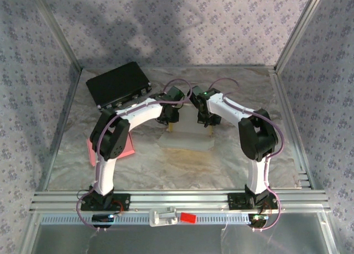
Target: Fold the paper box
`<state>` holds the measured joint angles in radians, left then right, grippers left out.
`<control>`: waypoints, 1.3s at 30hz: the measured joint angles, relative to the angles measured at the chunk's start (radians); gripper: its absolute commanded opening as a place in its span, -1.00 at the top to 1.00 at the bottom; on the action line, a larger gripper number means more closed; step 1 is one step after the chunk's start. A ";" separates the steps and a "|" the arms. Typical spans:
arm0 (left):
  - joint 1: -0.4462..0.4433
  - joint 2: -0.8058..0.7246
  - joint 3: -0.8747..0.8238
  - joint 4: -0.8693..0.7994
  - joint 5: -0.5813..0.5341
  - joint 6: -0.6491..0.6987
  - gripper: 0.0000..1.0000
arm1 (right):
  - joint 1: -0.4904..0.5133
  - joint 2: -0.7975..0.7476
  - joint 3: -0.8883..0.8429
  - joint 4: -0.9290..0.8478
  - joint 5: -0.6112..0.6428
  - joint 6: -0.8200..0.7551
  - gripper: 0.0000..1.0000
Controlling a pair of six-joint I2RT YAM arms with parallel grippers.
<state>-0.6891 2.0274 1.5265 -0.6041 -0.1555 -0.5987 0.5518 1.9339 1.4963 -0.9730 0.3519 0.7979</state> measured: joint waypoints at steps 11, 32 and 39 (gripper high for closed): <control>0.003 -0.107 0.007 0.007 0.113 -0.068 0.13 | -0.019 0.016 -0.001 -0.022 -0.003 0.000 1.00; 0.145 -0.469 -0.263 -0.072 0.245 -0.143 0.36 | -0.273 0.034 -0.135 -0.082 -0.384 0.318 1.00; 0.076 -0.467 -0.447 0.010 0.345 -0.225 0.36 | -0.246 0.034 -0.146 -0.042 -0.512 0.472 1.00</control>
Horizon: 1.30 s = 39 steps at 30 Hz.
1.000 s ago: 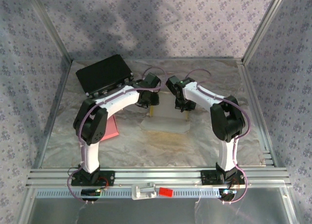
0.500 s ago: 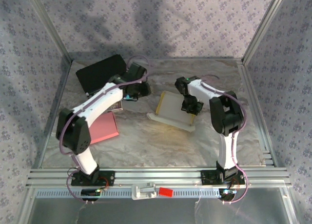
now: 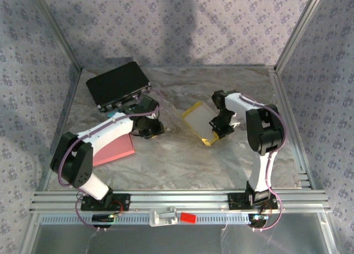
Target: Fold the paper box
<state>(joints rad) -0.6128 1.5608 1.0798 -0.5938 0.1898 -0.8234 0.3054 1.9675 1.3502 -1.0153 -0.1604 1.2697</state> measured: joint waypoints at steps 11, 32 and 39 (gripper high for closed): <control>-0.092 0.129 0.006 0.232 0.068 -0.112 0.38 | 0.023 -0.046 -0.075 0.055 -0.092 0.111 0.04; -0.048 0.162 0.054 0.388 0.057 -0.199 0.38 | 0.294 -0.364 0.200 0.150 0.042 -0.660 -0.07; -0.017 0.177 0.067 0.422 0.058 -0.208 0.38 | 0.369 -0.267 0.364 0.090 -0.007 -0.876 0.01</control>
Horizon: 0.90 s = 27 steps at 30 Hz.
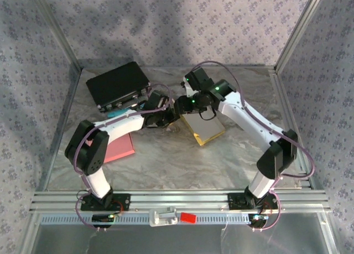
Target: Fold the paper box
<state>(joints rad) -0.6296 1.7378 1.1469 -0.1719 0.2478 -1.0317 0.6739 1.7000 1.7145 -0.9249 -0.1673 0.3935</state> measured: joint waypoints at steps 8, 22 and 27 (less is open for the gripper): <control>0.007 0.029 0.029 0.011 0.004 -0.002 0.38 | 0.007 0.108 0.036 -0.075 0.033 -0.051 0.21; 0.034 -0.001 0.071 -0.099 -0.014 0.072 0.28 | -0.018 0.150 0.145 -0.130 0.168 0.161 1.00; 0.042 -0.097 0.070 -0.205 -0.034 0.143 0.28 | -0.035 0.150 0.189 -0.166 0.274 0.425 1.00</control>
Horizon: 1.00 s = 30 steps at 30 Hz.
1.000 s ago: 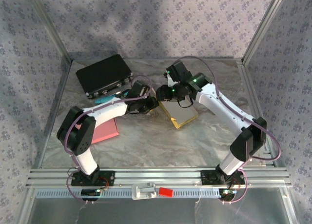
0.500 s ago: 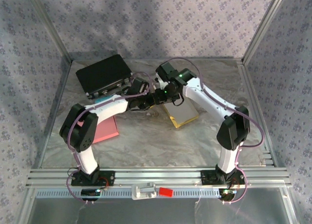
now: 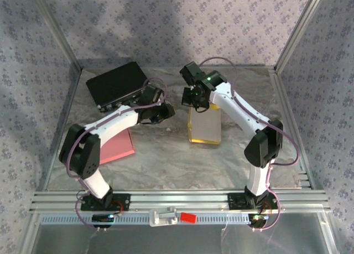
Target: Fold the paper box
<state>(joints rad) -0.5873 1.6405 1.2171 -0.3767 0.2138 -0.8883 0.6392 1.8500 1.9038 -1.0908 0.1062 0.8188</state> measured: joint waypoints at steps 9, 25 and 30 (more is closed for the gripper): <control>0.018 -0.215 -0.062 -0.127 0.006 0.104 0.28 | 0.014 0.074 0.212 -0.166 0.130 0.661 1.00; 0.051 -0.379 -0.200 -0.281 0.055 0.221 0.27 | 0.019 0.311 0.483 -0.375 0.123 1.183 0.81; 0.082 -0.391 -0.224 -0.290 0.055 0.235 0.27 | 0.026 0.312 0.480 -0.337 0.122 1.164 0.71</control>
<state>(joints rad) -0.5053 1.2499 0.9928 -0.6662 0.2691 -0.6533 0.6651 2.1616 2.3840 -1.4277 0.2283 1.9827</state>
